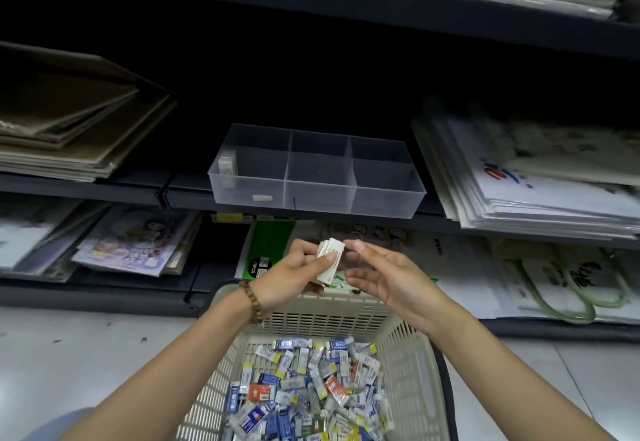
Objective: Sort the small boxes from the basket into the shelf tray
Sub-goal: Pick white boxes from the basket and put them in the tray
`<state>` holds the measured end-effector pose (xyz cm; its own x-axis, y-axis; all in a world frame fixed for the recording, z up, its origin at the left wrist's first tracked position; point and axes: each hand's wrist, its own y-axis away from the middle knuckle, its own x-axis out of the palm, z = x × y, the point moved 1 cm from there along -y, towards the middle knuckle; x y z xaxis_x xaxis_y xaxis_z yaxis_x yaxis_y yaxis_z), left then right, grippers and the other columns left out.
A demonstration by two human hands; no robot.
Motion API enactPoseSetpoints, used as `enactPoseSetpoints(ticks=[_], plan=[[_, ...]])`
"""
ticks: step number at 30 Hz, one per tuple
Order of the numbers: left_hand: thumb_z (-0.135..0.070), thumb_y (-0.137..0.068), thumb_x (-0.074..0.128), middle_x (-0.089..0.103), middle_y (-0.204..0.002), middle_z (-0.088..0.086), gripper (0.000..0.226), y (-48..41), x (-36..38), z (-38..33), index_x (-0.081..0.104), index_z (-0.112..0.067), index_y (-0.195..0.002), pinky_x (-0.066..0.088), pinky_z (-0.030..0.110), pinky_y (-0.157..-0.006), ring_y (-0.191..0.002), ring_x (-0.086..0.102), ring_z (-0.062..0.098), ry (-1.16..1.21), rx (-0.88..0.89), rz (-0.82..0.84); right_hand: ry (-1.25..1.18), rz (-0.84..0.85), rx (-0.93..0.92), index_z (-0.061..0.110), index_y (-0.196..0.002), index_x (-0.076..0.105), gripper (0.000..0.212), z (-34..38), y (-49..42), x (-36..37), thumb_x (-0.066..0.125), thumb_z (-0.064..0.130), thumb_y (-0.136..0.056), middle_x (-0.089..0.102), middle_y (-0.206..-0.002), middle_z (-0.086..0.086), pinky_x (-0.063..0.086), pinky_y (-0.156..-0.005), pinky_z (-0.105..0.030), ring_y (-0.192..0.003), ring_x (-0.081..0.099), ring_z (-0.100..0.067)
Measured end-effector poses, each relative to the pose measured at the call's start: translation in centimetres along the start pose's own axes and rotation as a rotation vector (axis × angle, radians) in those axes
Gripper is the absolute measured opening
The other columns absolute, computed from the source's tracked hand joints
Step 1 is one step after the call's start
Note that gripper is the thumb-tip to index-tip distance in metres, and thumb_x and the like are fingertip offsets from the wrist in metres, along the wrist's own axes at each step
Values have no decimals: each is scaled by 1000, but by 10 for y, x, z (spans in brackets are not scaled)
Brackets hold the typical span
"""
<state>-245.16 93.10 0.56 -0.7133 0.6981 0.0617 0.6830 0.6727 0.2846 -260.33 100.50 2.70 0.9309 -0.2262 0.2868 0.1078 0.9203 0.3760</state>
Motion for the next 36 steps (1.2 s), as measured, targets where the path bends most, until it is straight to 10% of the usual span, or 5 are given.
enactPoseSetpoints(ticks=[11,21,26,31,36], plan=[[-41,-57,75,68,-99,-1,37,12,-52,-46,73,-33,-92,53,20,-67,-90,67,10,119,296,-193,34,162,-149,7,-116,62,37,32,-26,61,61,24,-83,70,-96,-9,56,-75,-22,-80,67,-12],[-52,-74,59,70,-102,-8,39,20,-126,-66,67,-30,-105,53,20,-70,-91,66,8,-29,581,-529,371,336,-264,9,-114,64,25,87,-77,124,55,20,-93,72,-100,-5,55,-79,-19,-90,69,-13],[-48,-82,51,45,-138,-7,62,14,-168,-33,41,-23,-138,36,25,-102,-125,43,7,-199,395,-640,568,221,-340,0,-123,54,35,104,-119,134,57,15,-92,67,-104,-17,55,-72,-17,-78,68,-10],[-63,-76,42,44,-138,-10,73,1,-165,-23,41,-25,-138,33,13,-96,-121,41,-1,-135,292,-520,790,183,-333,-5,-117,56,32,100,-149,140,60,13,-90,65,-86,-6,53,-62,-13,-64,66,-2],[-72,-73,38,52,-136,-2,82,-9,-159,-23,49,-19,-134,32,40,-111,-128,45,11,-68,301,-437,842,162,-315,2,-122,51,40,88,-156,148,66,9,-85,62,-96,-6,52,-61,-10,-72,64,-4]])
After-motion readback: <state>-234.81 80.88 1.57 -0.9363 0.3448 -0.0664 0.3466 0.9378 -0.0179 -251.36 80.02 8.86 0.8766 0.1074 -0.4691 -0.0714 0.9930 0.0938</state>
